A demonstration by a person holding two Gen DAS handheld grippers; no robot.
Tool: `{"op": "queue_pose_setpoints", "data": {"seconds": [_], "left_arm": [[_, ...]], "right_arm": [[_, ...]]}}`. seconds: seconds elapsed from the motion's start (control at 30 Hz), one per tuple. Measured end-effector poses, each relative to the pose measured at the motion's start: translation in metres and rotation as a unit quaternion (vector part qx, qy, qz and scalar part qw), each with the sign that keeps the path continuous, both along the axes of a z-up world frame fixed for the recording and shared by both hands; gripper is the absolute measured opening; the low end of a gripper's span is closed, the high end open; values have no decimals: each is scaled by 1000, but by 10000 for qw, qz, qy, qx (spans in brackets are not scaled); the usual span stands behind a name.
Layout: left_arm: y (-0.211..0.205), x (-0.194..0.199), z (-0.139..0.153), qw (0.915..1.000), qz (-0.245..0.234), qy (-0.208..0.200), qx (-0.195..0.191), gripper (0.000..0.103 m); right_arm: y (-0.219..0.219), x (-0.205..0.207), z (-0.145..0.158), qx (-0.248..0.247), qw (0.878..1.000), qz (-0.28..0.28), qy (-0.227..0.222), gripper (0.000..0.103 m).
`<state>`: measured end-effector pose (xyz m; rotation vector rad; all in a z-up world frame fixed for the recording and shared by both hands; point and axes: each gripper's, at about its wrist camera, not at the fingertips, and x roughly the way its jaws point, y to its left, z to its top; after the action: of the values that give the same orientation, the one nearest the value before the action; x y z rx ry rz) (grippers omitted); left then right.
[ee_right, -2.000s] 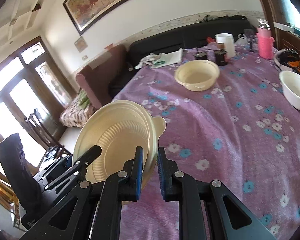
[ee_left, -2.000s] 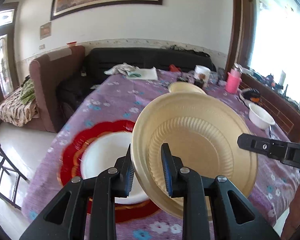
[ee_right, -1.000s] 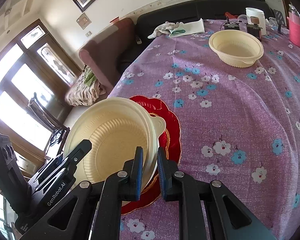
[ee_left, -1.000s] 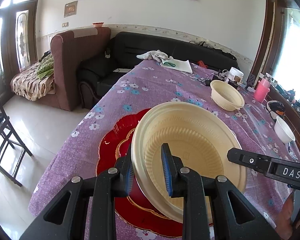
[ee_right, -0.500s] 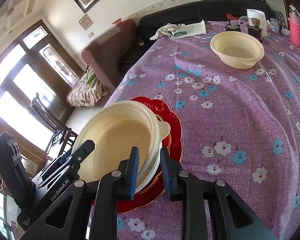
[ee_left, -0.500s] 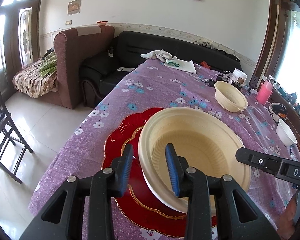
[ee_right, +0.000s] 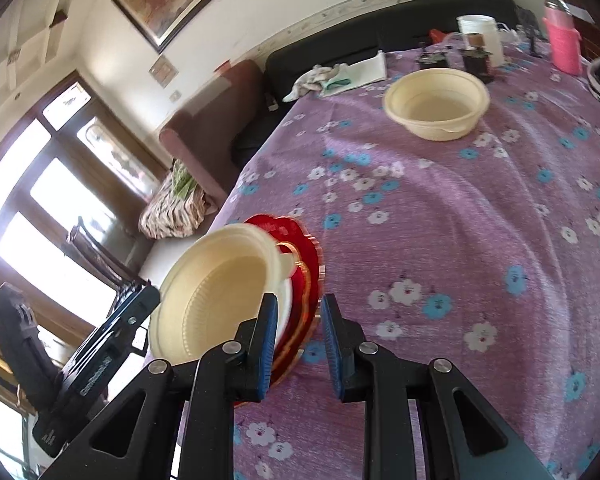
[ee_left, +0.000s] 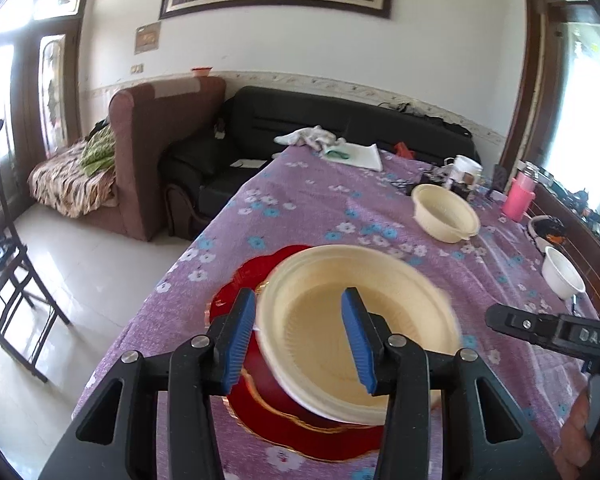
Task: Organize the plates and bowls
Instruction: 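Open the left gripper to release the cream bowl and withdraw, then move the right gripper to the white plastic bowl and grasp its rim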
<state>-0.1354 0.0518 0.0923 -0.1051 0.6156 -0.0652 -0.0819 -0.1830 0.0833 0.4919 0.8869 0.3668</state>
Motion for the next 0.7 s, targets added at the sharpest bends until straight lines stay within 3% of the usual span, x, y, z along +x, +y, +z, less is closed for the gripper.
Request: {"op": "queue_pose_setpoints", "data": {"seconds": [0.23,0.37,0.7], "left_arm": [[-50,-19,11,9978,-612,-167,189,44],[-93,-30,9,9923,-1167,-227,360,50],[-211,-30,-48,9637,-2426,393,1041,51]], "right_arm": [[-44,-8,-3,171,9988,-456,17,25],[-80,-17,-10,209,9958,-889,22,25],[-181,-52,-27,534,9785,-1988,126,24]]}}
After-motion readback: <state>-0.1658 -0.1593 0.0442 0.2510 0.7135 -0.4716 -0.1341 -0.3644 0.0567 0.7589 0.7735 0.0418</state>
